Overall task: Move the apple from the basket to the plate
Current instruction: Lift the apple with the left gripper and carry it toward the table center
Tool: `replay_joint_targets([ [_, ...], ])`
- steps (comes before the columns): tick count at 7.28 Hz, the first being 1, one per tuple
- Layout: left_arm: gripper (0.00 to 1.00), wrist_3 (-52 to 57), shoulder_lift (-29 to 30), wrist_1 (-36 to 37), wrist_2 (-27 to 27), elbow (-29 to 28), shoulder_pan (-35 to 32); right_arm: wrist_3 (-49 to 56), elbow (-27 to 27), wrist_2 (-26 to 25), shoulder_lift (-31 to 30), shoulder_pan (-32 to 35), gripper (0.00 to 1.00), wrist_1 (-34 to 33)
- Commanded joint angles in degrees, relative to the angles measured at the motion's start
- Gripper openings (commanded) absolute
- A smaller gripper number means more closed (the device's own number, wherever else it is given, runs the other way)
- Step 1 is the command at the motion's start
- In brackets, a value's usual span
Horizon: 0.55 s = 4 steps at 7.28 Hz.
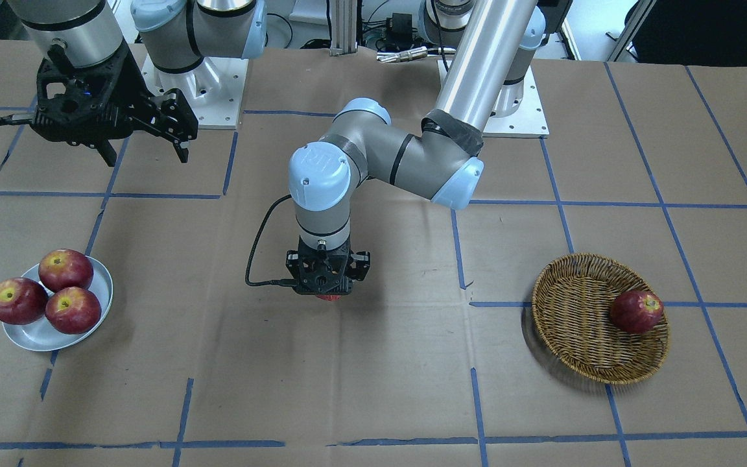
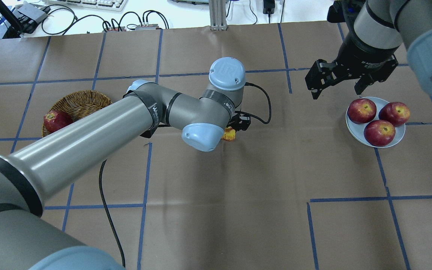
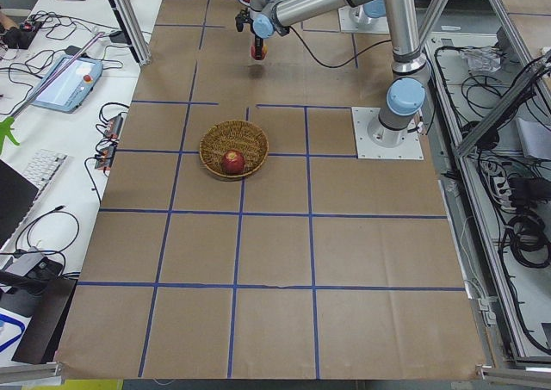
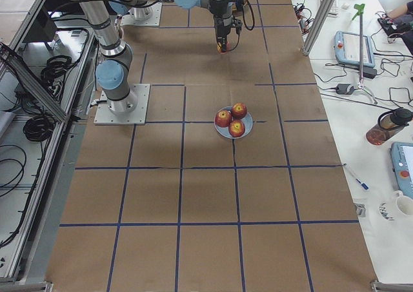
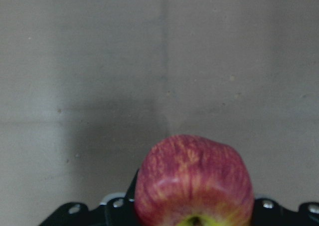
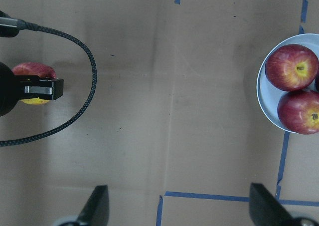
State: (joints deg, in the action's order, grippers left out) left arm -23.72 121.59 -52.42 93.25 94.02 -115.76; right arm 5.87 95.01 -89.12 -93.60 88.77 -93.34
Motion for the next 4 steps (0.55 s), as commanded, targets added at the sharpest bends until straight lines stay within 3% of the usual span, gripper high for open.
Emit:
replay_joint_targets([
  [1, 0.53, 2.3, 1.5, 0.3, 2.4, -1.1, 0.2, -0.1, 0.0, 0.0, 0.0, 0.0, 1.0, 0.0],
  [4, 0.6, 5.3, 1.5, 0.6, 2.5, -0.7, 0.3, -0.1, 0.0, 0.0, 0.0, 0.0, 1.0, 0.0],
])
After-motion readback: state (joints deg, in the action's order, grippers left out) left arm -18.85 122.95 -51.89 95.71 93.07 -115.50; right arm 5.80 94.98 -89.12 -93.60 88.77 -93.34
